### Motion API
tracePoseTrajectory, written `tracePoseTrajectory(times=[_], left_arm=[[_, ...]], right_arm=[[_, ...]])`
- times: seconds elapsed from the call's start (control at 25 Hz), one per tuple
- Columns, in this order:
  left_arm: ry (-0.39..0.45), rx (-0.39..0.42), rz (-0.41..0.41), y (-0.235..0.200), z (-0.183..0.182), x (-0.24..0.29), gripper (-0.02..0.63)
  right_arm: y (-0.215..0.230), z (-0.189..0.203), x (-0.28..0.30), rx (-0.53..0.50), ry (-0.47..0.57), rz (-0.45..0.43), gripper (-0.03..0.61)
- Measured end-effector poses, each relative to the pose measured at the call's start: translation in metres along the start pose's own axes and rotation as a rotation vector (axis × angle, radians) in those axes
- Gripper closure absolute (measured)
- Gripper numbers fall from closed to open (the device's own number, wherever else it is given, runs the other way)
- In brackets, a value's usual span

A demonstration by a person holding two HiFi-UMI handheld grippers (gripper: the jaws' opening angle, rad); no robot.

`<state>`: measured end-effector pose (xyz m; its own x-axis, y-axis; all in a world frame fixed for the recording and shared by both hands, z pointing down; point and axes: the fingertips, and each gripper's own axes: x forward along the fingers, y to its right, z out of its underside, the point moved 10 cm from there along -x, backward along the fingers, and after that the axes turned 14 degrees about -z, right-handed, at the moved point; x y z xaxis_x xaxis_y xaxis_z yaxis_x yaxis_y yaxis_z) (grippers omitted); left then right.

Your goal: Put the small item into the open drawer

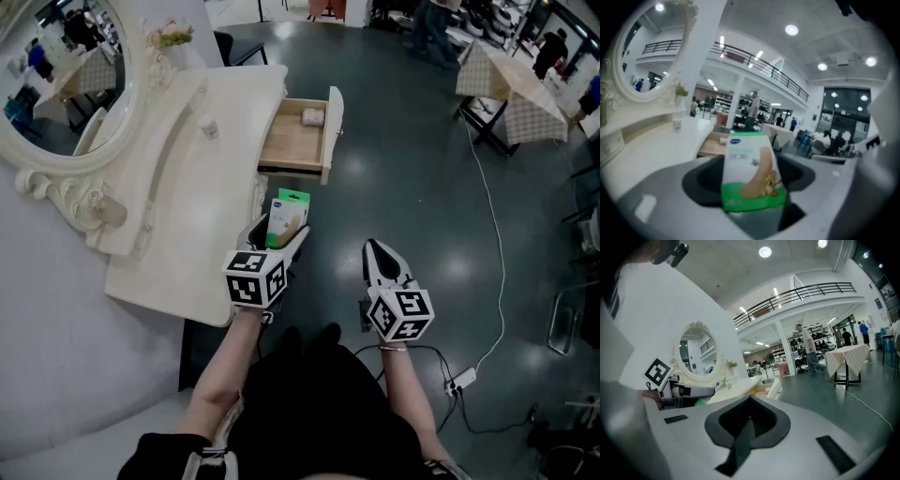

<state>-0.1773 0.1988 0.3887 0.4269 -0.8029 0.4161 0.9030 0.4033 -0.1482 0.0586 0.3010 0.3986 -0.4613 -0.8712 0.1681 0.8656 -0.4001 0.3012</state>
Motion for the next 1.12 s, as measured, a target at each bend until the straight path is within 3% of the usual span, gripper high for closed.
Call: tracePoseTrajectory(times=[0.8, 1.12], left_arm=[[0.033, -0.05, -0.116, 0.018, -0.012, 0.009, 0.253], [0.015, -0.074, -0.141, 0.015, -0.029, 0.052, 0.255]], right_arm=[[0.047, -0.017, -0.017, 0.018, 0.056, -0.095, 0.574], [0.079, -0.024, 0.001, 0.05, 0.058, -0.086, 0.574]])
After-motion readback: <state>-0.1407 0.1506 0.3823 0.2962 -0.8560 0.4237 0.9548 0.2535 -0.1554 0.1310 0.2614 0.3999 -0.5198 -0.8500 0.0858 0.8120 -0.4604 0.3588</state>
